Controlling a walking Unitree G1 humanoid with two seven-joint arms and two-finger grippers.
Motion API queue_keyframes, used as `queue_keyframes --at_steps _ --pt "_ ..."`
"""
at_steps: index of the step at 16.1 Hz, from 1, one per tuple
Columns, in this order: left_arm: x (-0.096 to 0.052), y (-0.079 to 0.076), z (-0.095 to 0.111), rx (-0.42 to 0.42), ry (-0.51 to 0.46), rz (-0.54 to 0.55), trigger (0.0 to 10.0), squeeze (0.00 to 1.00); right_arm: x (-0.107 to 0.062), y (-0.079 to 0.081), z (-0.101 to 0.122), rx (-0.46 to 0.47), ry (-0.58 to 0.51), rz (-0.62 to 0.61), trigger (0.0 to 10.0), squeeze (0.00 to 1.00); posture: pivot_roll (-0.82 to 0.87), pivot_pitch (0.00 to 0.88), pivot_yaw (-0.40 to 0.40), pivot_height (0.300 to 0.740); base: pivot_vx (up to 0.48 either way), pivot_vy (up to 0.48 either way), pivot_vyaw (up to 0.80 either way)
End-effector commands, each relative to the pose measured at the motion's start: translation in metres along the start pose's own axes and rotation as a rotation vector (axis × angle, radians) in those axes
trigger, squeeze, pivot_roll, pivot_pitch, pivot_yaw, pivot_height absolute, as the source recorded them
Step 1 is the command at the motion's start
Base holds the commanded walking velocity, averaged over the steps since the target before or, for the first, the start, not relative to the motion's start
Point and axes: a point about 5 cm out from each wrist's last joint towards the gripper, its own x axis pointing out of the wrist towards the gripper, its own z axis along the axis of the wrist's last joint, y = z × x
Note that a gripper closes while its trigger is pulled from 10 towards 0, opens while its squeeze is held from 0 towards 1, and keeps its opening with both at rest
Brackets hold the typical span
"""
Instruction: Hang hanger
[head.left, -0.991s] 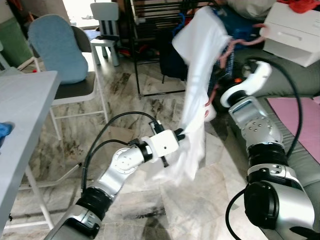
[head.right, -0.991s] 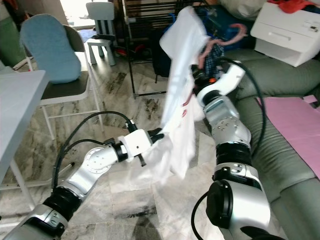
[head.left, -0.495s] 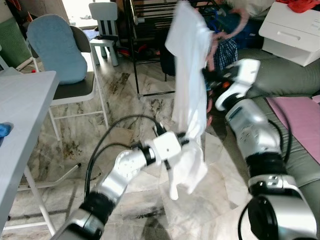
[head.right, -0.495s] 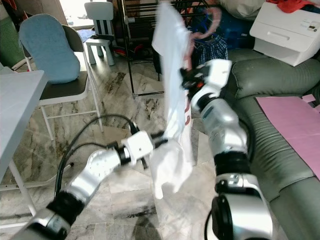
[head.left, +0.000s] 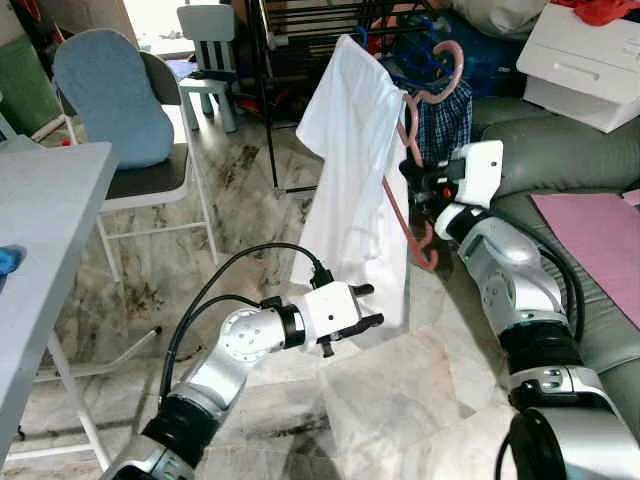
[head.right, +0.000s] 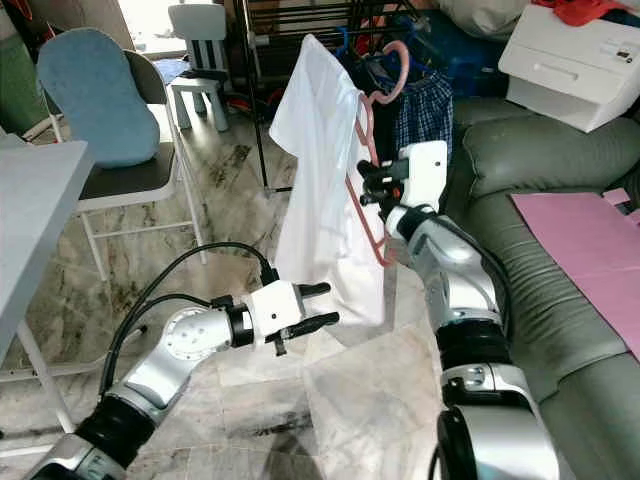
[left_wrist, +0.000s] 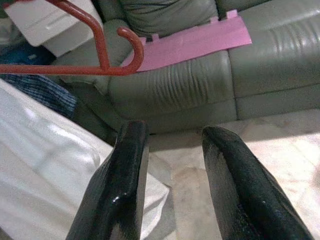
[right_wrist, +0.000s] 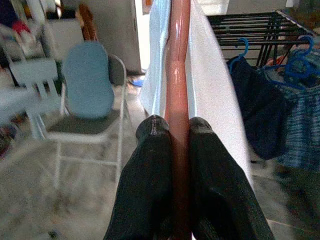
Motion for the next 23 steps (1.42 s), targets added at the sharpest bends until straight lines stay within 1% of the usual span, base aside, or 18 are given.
queue_keyframes --at_steps 1,2,3,4,5,7,8,9,10,11,14,17,19,21,22,23 --pt "-0.009 0.009 0.0 0.028 0.029 0.008 10.0 1.0 -0.005 -0.001 0.0 -0.074 -0.035 0.028 10.0 0.0 -0.16 0.0 -0.001 0.74 0.0 0.0 0.0" --pt "-0.015 0.016 -0.001 0.044 0.046 0.034 10.0 1.0 -0.011 -0.004 -0.006 -0.087 0.002 0.035 10.0 0.0 -0.16 0.0 0.003 0.74 0.0 0.0 0.0" --pt "-0.023 0.025 -0.003 0.063 0.056 0.078 10.0 1.0 -0.019 -0.007 -0.012 -0.135 0.031 0.073 10.0 0.0 -0.16 0.0 0.004 0.74 0.0 0.0 0.0" --pt "-0.029 0.032 -0.004 0.075 0.063 0.113 10.0 1.0 -0.028 -0.01 -0.016 -0.126 0.055 0.122 10.0 0.0 -0.16 0.0 0.003 0.74 0.0 0.0 0.0" --pt "-0.037 0.04 -0.004 0.096 0.076 0.15 10.0 1.0 -0.039 -0.015 -0.022 -0.141 0.086 0.171 10.0 0.0 -0.16 0.0 0.003 0.74 0.0 0.0 0.0" --pt "-0.047 0.05 -0.005 0.143 0.1 0.186 10.0 1.0 -0.057 -0.025 -0.03 -0.222 0.151 0.25 10.0 0.0 -0.16 0.0 0.007 0.74 0.0 0.0 0.0" --pt "-0.052 0.057 -0.005 0.181 0.118 0.22 10.0 1.0 -0.069 -0.03 -0.033 -0.283 0.197 0.32 10.0 0.0 -0.16 0.0 0.01 0.74 0.0 0.0 0.0" --pt "-0.053 0.061 -0.006 0.191 0.13 0.234 10.0 1.0 -0.077 -0.031 -0.035 -0.308 0.228 0.378 10.0 0.0 -0.16 0.0 0.014 0.74 0.0 0.0 0.0" --pt "-0.054 0.063 -0.007 0.227 0.145 0.231 10.0 1.0 -0.085 -0.03 -0.036 -0.323 0.266 0.463 10.0 0.0 -0.16 0.0 0.023 0.74 0.0 0.0 0.0" --pt "-0.054 0.064 -0.008 0.24 0.15 0.218 10.0 1.0 -0.088 -0.028 -0.036 -0.33 0.28 0.501 10.0 0.0 -0.16 0.0 0.027 0.74 0.0 0.0 0.0" --pt "-0.051 0.066 -0.006 0.263 0.144 0.179 10.0 1.0 -0.094 -0.026 -0.033 -0.322 0.303 0.582 10.0 0.0 -0.17 0.0 0.039 0.74 0.0 0.0 0.0" --pt "-0.043 0.069 0.0 0.282 0.138 0.117 10.0 1.0 -0.101 -0.023 -0.03 -0.347 0.332 0.677 10.0 0.0 -0.18 0.0 0.05 0.74 0.0 0.0 0.0" --pt "-0.035 0.068 -0.001 0.291 0.15 0.072 10.0 1.0 -0.105 -0.017 -0.027 -0.392 0.329 0.761 10.0 0.0 -0.18 0.0 0.054 0.74 0.0 0.0 0.0" --pt "-0.034 0.07 -0.003 0.293 0.166 0.06 10.0 1.0 -0.106 -0.014 -0.023 -0.456 0.316 0.806 10.0 0.0 -0.18 0.0 0.056 0.74 0.0 0.0 0.0" --pt "-0.034 0.071 -0.004 0.29 0.174 0.051 10.0 1.0 -0.106 -0.013 -0.022 -0.474 0.31 0.816 10.0 0.0 -0.18 0.0 0.056 0.74 0.0 0.0 0.0" --pt "-0.035 0.073 -0.006 0.275 0.187 0.031 10.0 1.0 -0.106 -0.012 -0.019 -0.509 0.296 0.835 10.0 0.0 -0.18 0.0 0.058 0.74 0.0 0.0 0.0"
